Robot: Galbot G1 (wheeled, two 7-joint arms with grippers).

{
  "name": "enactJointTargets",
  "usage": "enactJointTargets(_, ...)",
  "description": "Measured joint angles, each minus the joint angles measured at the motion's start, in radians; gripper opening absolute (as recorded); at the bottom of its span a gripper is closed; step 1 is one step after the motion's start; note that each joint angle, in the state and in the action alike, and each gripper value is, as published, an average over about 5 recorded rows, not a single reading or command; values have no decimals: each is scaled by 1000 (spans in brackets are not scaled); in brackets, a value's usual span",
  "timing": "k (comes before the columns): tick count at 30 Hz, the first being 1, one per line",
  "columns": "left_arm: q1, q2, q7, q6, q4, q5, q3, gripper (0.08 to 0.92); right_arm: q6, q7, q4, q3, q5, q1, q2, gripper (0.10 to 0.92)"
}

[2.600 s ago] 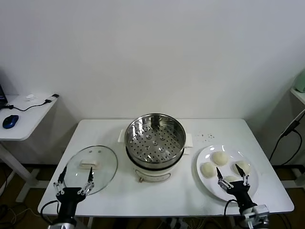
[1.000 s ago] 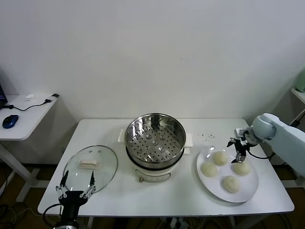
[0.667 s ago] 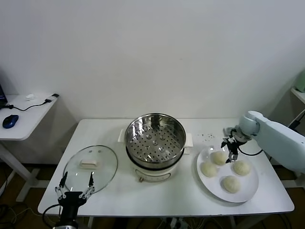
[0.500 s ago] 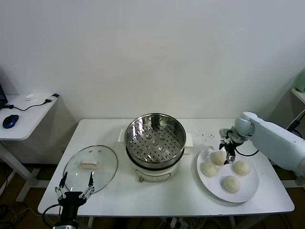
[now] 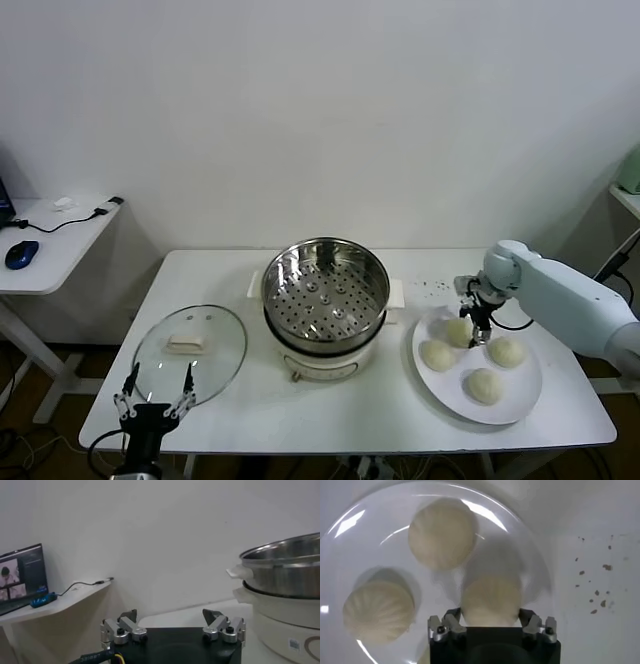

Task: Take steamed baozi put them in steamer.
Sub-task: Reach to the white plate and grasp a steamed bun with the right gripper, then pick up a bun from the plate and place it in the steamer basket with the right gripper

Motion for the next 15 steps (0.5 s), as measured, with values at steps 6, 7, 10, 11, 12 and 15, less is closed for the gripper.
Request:
enactJointTargets(6,0,0,0,0,0,3,3,823,3,-2,-2,5,2,2,2,635)
enactJointTargets(7,0,0,0,-1,0,3,3,823,4,-2,-2,6,2,3,2,631)
enactJointTargets(10,3,0,0,-2,0,4,4,823,8,-3,-2,7,2,5,1,615)
enactJointTargets(11,4,0,0,-3,0,4,4,823,10,-4,-2,7,3,7,0,608)
enactJointTargets(12,5,0,0,-4,1,5,4,823,12,-5,-1,7,5,9,-2,603)
enactJointTargets(15,8,0,0,-5,1,5,4,823,19,-11,6,5,11,18,-8,595)
